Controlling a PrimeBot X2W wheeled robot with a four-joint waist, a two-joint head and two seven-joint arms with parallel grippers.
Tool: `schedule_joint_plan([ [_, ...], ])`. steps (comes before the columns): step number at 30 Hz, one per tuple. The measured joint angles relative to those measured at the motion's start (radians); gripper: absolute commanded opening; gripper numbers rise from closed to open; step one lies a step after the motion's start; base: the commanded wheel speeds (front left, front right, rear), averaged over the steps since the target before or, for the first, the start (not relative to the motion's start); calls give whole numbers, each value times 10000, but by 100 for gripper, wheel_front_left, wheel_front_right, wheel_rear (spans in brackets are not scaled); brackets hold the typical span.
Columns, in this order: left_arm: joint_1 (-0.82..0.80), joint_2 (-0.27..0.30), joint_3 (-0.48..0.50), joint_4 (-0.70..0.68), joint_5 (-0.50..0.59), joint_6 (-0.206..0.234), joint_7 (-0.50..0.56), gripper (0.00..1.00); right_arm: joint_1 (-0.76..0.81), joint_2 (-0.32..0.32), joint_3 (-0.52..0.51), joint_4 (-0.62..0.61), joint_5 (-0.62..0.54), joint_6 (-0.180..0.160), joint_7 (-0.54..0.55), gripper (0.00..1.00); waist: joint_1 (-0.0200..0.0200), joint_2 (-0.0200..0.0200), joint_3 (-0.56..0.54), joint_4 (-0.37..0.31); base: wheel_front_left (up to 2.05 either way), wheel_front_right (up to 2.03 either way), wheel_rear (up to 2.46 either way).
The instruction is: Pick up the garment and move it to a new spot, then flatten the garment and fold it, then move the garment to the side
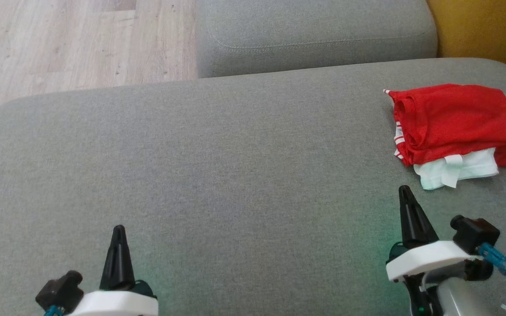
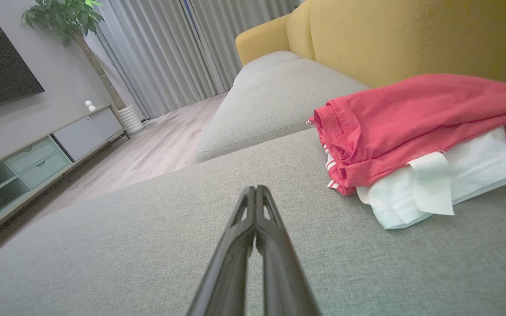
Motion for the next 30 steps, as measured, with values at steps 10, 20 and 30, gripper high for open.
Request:
schedule_joint_plan([
  [10, -3, 0, 82, -40, -972, 0, 349, 0, 2, 0, -192, -121, 1183, 0, 313, 0, 0, 0, 5, 9, 0, 0, 0],
  [20, -111, 0, 318, -100, -1839, -2, 616, 0, 3, 0, -355, -268, 2259, 0, 575, 0, 0, 0, 10, 17, 0, 0, 0],
  [30, -155, 0, 389, -134, -2721, -2, 920, 0, 6, 0, -564, -347, 3333, 0, 871, 0, 0, 0, 14, 24, 0, 0, 0],
])
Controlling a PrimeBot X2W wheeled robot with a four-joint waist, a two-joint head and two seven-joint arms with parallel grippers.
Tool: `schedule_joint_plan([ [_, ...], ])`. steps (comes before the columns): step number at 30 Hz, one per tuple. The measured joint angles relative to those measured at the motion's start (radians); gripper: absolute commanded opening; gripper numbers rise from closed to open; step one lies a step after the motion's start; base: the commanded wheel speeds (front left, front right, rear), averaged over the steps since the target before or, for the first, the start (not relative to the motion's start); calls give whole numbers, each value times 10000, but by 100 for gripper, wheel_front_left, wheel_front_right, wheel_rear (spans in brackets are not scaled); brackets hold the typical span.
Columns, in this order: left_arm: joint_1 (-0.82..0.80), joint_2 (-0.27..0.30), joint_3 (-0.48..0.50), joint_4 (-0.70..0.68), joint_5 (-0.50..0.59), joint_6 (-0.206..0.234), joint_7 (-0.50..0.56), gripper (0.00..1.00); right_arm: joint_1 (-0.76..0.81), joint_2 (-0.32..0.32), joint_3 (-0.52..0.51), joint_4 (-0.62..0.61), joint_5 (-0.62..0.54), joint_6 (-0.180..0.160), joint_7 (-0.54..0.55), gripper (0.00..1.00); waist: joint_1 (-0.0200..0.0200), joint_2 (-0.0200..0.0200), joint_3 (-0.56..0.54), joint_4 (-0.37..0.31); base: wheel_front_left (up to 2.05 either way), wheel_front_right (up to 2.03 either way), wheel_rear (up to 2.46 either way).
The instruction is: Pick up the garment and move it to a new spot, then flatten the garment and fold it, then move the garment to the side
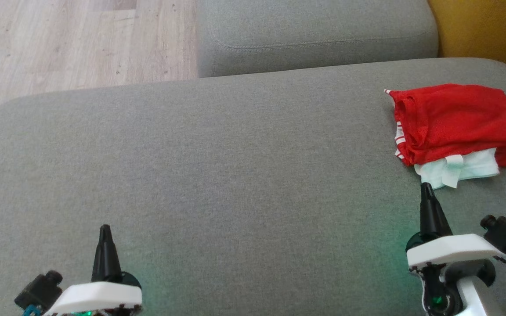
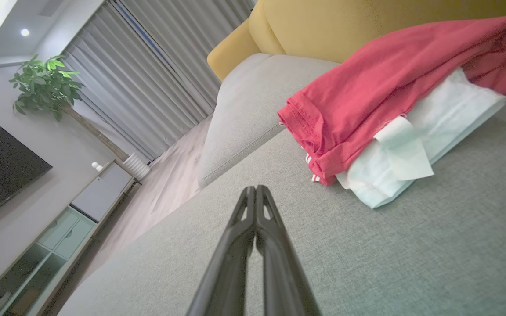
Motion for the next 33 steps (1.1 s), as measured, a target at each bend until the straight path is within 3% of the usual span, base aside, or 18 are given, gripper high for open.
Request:
schedule_joint_plan([
  [33, -209, 2, 570, -119, -2886, -2, 932, 0, 7, 0, -571, -416, 3526, 0, 930, 0, 0, 0, 14, 23, 0, 0, 0],
])
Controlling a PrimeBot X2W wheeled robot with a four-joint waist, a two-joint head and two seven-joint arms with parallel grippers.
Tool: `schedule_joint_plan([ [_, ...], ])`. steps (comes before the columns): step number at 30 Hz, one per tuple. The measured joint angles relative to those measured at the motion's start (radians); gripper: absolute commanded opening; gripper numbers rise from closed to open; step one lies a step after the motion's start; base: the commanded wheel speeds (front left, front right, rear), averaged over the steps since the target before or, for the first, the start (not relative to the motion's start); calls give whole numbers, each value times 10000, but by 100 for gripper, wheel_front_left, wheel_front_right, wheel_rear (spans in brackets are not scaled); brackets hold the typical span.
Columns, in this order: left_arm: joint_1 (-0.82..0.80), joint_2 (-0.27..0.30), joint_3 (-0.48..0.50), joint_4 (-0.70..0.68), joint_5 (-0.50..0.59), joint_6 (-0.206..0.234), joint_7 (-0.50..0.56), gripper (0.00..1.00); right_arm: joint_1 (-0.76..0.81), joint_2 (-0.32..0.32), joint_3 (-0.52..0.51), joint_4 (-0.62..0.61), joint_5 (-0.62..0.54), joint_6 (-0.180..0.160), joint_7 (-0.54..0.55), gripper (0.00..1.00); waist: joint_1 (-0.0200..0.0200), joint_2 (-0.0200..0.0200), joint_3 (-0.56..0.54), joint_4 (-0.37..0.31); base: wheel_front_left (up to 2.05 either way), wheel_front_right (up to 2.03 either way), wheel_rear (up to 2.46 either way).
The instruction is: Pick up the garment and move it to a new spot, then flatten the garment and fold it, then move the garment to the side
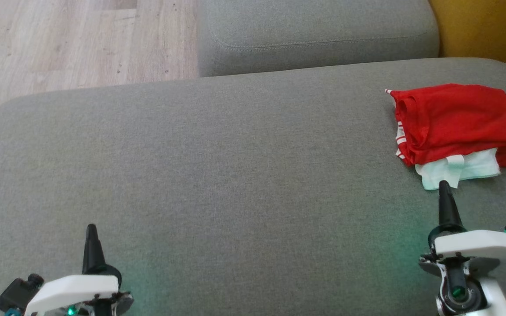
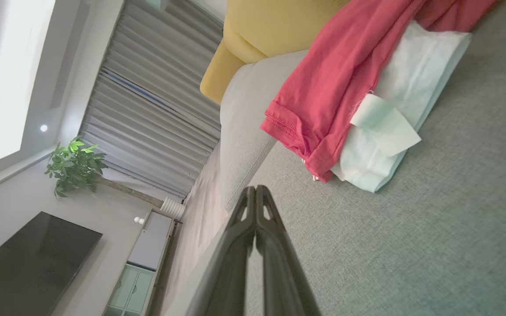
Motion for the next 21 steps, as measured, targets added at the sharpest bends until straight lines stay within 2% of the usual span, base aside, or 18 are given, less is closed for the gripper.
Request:
schedule_joint_plan([
  [21, -199, 0, 328, -92, -1833, 0, 612, 0, 7, 0, -426, -244, 2224, -2, 610, 0, 0, 0, 9, 15, 0, 0, 0],
])
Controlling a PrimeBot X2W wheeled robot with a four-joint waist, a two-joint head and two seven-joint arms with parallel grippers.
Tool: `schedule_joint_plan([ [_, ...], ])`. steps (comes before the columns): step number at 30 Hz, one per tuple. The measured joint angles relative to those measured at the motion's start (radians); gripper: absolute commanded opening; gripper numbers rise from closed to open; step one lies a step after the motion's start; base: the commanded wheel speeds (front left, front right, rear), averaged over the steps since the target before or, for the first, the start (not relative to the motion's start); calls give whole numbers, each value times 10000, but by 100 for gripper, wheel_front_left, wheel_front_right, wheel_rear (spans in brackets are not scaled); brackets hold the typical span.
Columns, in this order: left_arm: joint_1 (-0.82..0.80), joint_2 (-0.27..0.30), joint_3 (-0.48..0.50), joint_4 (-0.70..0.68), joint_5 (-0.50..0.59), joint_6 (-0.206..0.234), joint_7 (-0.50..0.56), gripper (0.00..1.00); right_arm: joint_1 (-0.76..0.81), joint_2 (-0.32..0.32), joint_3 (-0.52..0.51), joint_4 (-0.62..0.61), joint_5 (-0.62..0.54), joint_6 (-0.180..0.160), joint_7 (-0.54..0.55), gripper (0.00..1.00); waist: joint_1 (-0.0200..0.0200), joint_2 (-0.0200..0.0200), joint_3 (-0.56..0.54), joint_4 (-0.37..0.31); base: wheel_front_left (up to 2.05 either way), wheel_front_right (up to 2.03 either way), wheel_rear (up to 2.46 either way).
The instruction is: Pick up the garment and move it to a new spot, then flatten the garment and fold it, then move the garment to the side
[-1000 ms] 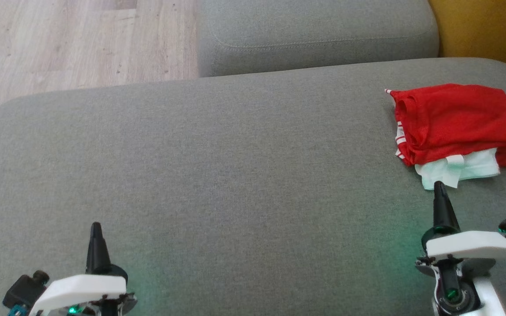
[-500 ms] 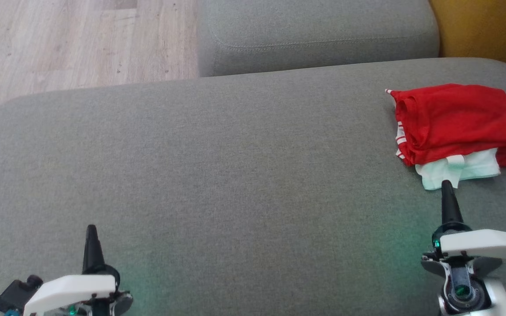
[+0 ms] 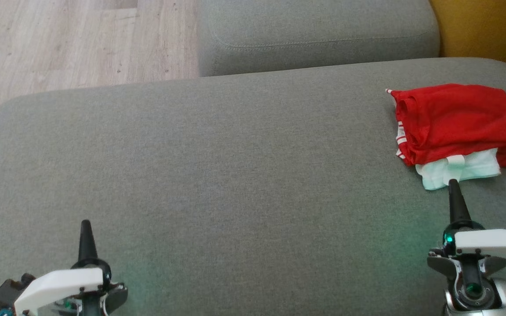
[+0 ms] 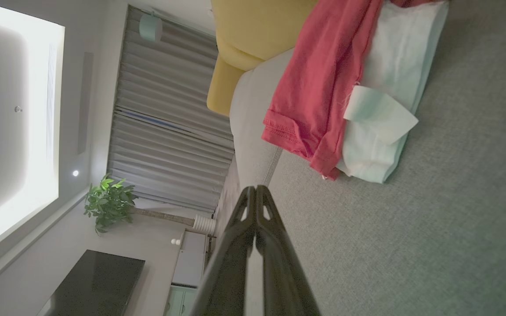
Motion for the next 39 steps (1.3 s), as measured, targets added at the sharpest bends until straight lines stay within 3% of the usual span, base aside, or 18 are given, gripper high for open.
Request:
schedule_joint_plan([
  [33, -221, 0, 401, -161, -2895, -2, 966, 0, 14, 0, -596, -405, 3503, 0, 932, 0, 0, 0, 14, 23, 0, 0, 0],
  [39, -221, 0, 420, -161, -3001, -2, 966, 0, 14, 0, -631, -430, 3630, 0, 968, 0, 0, 0, 14, 24, 0, 0, 0],
])
